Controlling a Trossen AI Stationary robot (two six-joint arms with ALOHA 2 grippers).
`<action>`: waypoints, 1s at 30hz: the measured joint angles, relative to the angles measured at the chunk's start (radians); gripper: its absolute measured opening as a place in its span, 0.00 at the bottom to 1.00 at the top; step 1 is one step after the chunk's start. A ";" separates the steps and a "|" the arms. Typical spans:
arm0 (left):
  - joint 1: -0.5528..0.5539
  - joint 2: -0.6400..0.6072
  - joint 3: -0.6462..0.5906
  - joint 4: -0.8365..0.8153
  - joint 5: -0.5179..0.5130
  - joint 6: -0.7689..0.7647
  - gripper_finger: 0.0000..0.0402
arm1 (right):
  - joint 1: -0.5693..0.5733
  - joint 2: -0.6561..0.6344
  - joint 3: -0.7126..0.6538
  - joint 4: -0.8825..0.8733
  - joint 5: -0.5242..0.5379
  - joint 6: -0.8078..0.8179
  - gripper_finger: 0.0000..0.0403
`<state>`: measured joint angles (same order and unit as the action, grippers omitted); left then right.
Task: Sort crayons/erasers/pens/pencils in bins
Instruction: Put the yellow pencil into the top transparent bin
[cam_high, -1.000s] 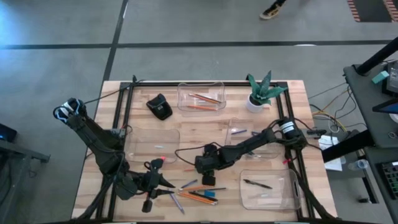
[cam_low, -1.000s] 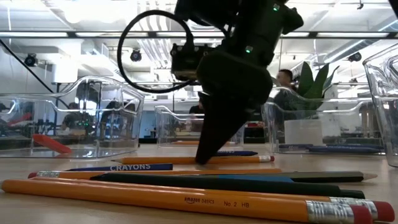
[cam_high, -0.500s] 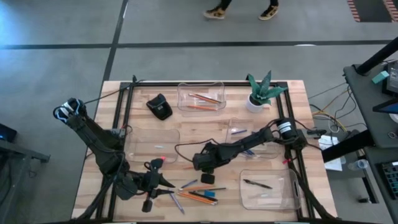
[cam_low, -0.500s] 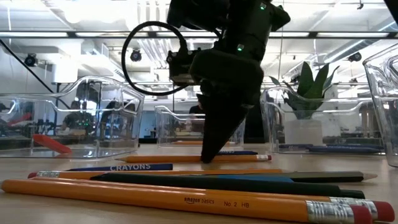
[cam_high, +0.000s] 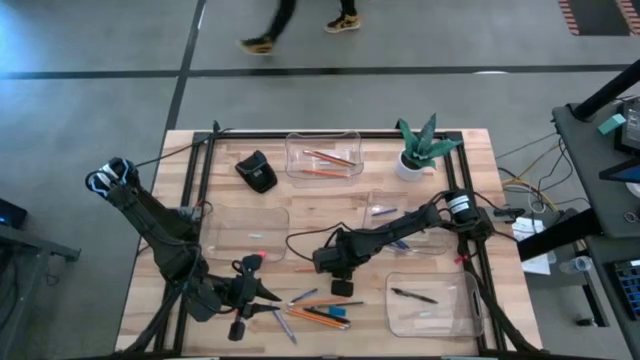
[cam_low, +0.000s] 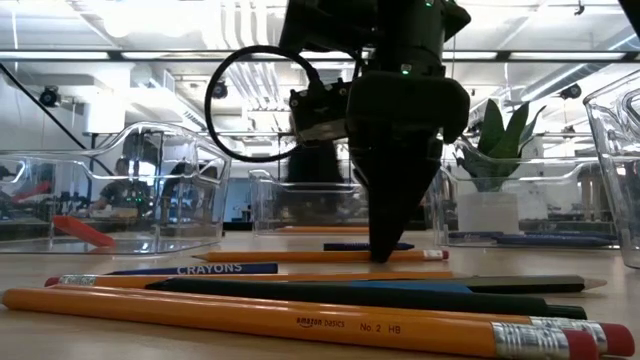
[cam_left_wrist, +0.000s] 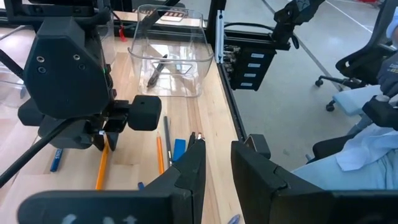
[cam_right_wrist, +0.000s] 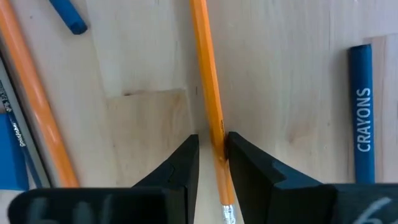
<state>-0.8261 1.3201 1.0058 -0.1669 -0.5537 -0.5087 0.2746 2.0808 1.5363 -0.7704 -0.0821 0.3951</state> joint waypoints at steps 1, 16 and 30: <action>0.000 0.000 0.000 0.000 0.000 0.000 0.15 | 0.000 0.000 0.000 0.000 0.003 0.004 0.19; 0.000 0.000 0.000 0.000 0.000 0.000 0.15 | 0.000 -0.006 -0.001 -0.004 0.026 -0.001 0.03; 0.000 0.000 0.000 0.001 0.000 -0.002 0.15 | -0.002 -0.225 -0.007 -0.044 0.040 0.001 0.02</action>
<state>-0.8261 1.3201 1.0058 -0.1661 -0.5537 -0.5106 0.2728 1.8561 1.5288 -0.8149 -0.0423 0.3963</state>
